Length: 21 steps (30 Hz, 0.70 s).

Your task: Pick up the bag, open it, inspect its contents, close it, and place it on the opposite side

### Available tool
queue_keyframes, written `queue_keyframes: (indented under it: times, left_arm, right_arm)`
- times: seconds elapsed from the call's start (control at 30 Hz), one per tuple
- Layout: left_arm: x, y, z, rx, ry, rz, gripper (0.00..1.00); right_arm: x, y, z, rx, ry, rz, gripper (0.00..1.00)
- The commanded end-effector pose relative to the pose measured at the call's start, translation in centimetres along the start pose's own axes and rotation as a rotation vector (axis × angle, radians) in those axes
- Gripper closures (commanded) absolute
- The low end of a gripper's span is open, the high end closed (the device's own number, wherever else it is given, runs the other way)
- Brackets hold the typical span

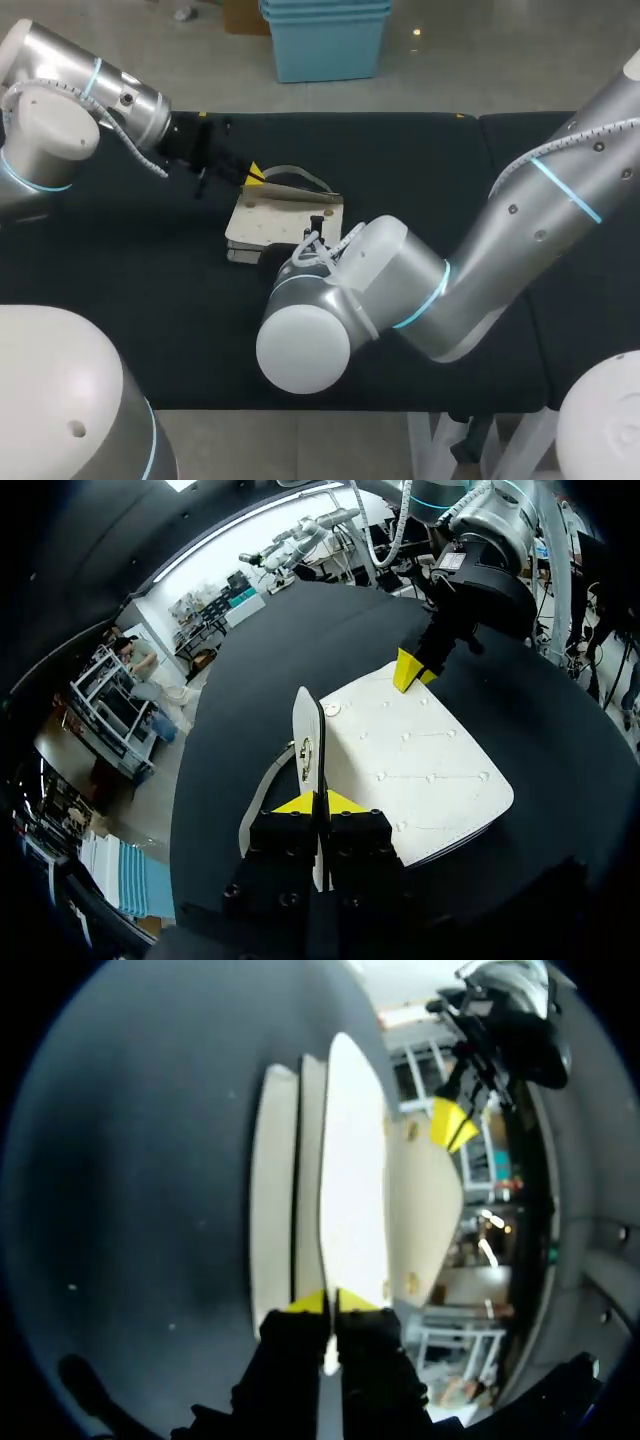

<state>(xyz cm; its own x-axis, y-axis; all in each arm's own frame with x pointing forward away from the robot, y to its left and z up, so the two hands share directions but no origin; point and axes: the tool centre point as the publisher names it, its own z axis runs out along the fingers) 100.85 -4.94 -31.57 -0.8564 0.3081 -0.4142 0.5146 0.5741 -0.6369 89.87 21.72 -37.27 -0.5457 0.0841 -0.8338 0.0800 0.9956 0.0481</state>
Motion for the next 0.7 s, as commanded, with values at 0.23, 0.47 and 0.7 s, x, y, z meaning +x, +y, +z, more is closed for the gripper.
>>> queue_keyframes:
  times: [0.23, 0.47, 0.7]
  left_arm:
    - [-0.4, 0.7, 0.5, 0.023, 0.115, 0.023, 0.97]
    - [1.1, 0.4, 1.1, -0.007, 0.085, 0.079, 0.03]
    - [1.8, 0.1, 2.1, -0.031, 0.069, 0.087, 0.0]
  right_arm:
    - [0.3, 0.0, 0.0, 0.002, -0.007, 0.0, 1.0]
    - [0.3, 0.0, 0.0, 0.002, -0.007, 0.0, 1.0]
    - [0.3, 0.0, 0.0, 0.002, -0.007, 0.0, 1.0]
